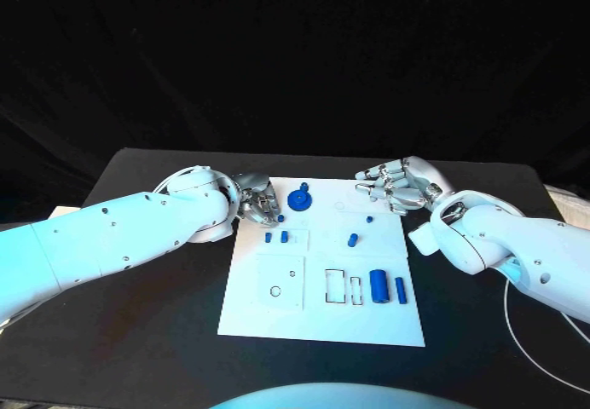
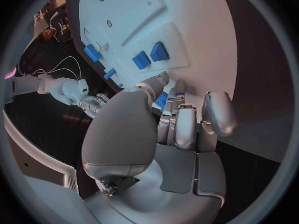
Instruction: Assemble the parts on the task board
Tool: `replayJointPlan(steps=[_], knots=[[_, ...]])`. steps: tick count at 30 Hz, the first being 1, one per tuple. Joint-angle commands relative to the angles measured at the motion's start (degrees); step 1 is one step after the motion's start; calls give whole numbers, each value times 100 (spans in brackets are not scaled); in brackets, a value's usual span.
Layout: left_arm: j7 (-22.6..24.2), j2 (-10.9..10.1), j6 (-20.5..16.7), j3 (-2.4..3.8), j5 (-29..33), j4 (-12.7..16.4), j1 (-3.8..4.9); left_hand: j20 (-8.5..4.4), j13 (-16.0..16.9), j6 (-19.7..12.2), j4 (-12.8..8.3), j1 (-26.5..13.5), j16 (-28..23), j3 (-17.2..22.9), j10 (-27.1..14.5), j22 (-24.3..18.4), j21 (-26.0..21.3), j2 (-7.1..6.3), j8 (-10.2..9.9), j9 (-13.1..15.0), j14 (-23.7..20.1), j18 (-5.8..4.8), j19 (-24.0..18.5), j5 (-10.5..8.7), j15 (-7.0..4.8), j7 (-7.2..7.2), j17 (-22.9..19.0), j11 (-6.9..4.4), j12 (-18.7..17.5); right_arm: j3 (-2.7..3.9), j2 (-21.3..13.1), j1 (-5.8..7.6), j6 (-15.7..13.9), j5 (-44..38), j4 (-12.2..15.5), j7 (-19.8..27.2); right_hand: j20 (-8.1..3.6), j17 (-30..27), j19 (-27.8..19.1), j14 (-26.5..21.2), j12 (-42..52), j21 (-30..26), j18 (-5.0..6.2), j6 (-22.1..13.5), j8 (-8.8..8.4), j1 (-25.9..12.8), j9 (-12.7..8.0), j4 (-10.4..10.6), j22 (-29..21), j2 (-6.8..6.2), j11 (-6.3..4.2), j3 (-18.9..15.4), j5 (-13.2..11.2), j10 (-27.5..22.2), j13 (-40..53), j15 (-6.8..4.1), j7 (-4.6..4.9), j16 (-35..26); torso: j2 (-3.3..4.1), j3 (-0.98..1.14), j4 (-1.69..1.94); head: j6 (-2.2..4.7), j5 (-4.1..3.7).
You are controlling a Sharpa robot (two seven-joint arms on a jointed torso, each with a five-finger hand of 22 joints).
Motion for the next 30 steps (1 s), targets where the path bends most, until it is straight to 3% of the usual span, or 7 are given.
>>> replayJointPlan(steps=[1,6,11,14,18,23,30], knots=[[370,-101,-310,-5,356,9,5,17,-3,144,-96,152,-55,88,-70,138,-231,112,81,8,81,43,-62,-13,45,-42,-102,10,-43,0,-67,-3,234,-470,-4,-243,2,-287,10,-29,-499,-28,75,112,33,244,5,-101,4,-22,15,216,-91,-195,-465,10,66,-289,-35,-6,15,46,-26],[1160,-391,-898,-8,1159,141,55,-1,59,215,-245,314,-365,242,103,-150,-851,142,112,-13,-111,155,-263,-20,16,-64,-632,-34,89,2,-208,20,618,-1318,43,-535,10,-483,162,55,-1352,55,52,342,98,453,16,-237,115,-166,36,619,-317,2,-1398,26,44,-513,-50,-29,3,74,-104],[1939,-674,-1364,-14,2983,302,76,-2,91,303,-270,300,-929,302,54,-646,-1883,180,154,-28,-458,319,-621,-23,25,-33,-1466,-11,126,3,-282,71,815,-2479,120,-954,23,-473,209,111,-1941,85,41,498,113,497,12,-329,164,-326,60,908,-279,188,-1999,43,39,-533,-65,-33,-12,110,-150],[2441,-873,-1372,-65,5374,501,81,38,118,291,-130,59,-1421,182,-24,-1085,-2767,203,158,-47,-806,440,-964,-29,68,-18,-2158,4,180,3,-296,78,798,-3696,287,-1521,22,-476,295,154,-2127,172,15,555,94,414,9,-292,284,-373,46,1068,-397,282,-2277,24,3,-518,-79,-43,-4,150,-275],[2861,-1001,-1467,-116,6996,705,71,30,211,305,-83,-46,-1461,3,104,-1166,-2892,234,184,-47,-834,460,-988,5,36,-48,-2235,-37,386,3,-277,67,878,-4588,429,-1979,17,-490,312,168,-2260,187,11,562,54,347,1,-224,300,-452,45,1222,-659,291,-2507,25,-19,-518,-69,-35,2,178,-363],[3198,-1152,-1366,-146,8078,922,51,36,280,310,-20,-157,-1582,-224,-36,-1380,-3276,269,232,-40,-951,496,-1091,5,52,-46,-2447,-25,520,3,-221,44,1090,-5432,518,-2337,44,-638,246,150,-2438,96,40,459,-25,116,-12,-21,168,-686,81,1221,-997,144,-2799,52,-45,-637,-69,-45,2,228,-407],[3441,-1263,-1379,-155,8383,1073,37,41,339,283,-31,-138,-1580,-348,-120,-1450,-3384,318,273,-38,-988,505,-1104,13,55,-45,-2483,-20,642,2,-146,34,1321,-5686,535,-2430,42,-685,252,155,-2495,80,43,463,-18,191,-4,-3,153,-723,79,1339,-1035,125,-3009,42,-55,-664,-65,-43,4,198,-394]])
